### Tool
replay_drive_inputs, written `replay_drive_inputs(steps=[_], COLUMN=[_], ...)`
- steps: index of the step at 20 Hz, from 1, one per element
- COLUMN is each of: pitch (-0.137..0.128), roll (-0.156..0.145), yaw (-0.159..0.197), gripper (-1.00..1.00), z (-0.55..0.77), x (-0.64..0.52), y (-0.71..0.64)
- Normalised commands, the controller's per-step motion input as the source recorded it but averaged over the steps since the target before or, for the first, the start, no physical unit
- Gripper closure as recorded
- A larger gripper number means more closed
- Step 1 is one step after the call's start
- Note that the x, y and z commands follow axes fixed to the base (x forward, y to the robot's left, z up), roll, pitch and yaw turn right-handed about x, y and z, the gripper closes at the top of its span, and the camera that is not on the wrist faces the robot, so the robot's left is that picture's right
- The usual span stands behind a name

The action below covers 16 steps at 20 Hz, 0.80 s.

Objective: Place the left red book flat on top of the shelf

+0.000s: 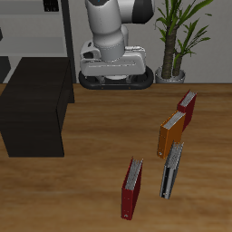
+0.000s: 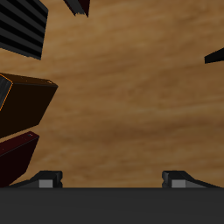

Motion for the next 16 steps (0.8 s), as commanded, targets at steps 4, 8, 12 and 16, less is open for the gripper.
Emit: replay_drive_inputs(steps=[4, 8, 12, 16], pitch=[-0.013, -0.027, -0.028, -0.042], roll=[-0.005, -0.027, -0.041, 0.000], yaw=[-0.004, -0.001, -0.025, 0.003], gripper=[-1.00, -1.00, -1.00, -1.00], z=[0.02, -0.05, -0.11, -0.23], x=[0.00, -0.04, -0.10, -0.28], y=[0.07, 0.25, 0.29, 0.70])
